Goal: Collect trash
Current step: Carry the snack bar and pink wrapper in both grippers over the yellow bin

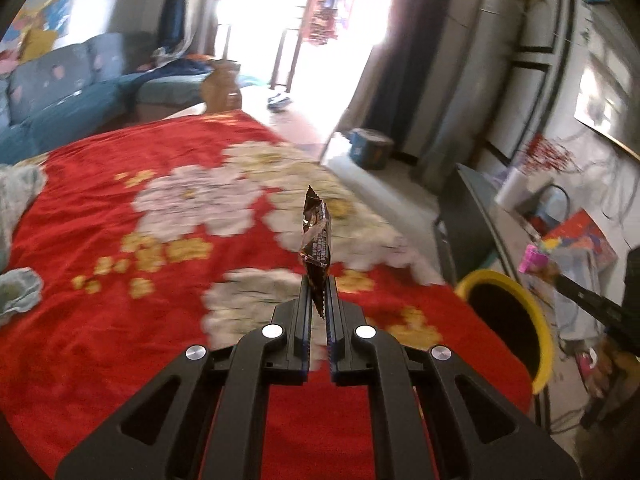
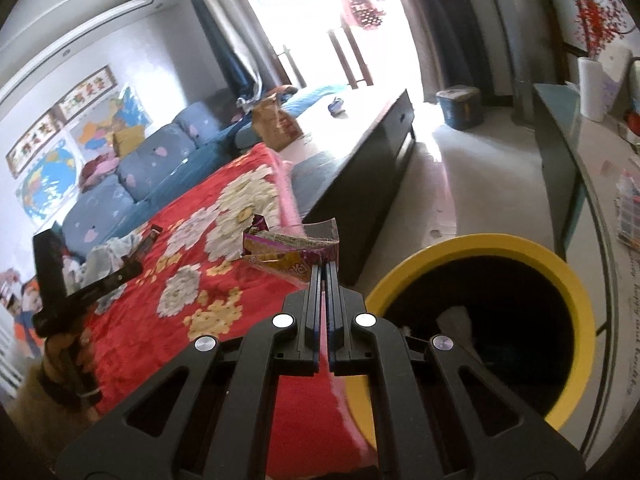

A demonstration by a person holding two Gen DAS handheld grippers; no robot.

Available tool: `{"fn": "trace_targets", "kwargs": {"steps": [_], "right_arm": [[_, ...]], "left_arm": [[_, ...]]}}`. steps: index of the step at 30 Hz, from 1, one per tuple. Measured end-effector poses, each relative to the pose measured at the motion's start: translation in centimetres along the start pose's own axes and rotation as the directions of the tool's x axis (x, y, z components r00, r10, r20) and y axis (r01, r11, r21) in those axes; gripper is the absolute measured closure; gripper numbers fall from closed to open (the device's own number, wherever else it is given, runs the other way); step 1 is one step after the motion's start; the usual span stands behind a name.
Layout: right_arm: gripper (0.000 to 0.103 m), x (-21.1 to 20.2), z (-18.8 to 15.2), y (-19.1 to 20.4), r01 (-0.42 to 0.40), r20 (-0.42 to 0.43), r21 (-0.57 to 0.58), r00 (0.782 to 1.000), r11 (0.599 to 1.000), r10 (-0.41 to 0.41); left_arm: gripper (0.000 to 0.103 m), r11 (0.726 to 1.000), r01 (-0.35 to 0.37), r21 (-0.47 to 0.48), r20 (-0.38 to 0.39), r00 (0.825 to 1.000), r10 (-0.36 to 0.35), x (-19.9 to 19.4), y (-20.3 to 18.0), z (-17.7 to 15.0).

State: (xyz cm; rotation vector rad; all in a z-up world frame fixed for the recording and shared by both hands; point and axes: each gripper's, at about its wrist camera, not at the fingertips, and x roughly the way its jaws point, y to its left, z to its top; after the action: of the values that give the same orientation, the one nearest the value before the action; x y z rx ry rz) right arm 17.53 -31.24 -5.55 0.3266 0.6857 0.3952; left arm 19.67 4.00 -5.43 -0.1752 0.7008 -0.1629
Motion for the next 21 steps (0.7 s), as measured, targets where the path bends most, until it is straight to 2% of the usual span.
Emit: {"fn": "trace_targets", "kwargs": {"steps": [7, 21], "right_arm": [[0.103, -1.2, -0.2, -2.2, 0.046, 0.017, 0.043, 0.999, 0.998, -0.046], [0.103, -2.4, -1.1, -6.2, 0.126, 0.012, 0.125, 0.992, 0.984, -0.128]], "left_arm": [[0.097, 0.993, 0.095, 0.07, -0.005, 0.995, -0.095, -0.1, -5.4, -0.3], [0.097, 0.961, 0.208, 0.184, -0.052, 0.978, -0.202, 0.2, -13.1, -2.7]]}}
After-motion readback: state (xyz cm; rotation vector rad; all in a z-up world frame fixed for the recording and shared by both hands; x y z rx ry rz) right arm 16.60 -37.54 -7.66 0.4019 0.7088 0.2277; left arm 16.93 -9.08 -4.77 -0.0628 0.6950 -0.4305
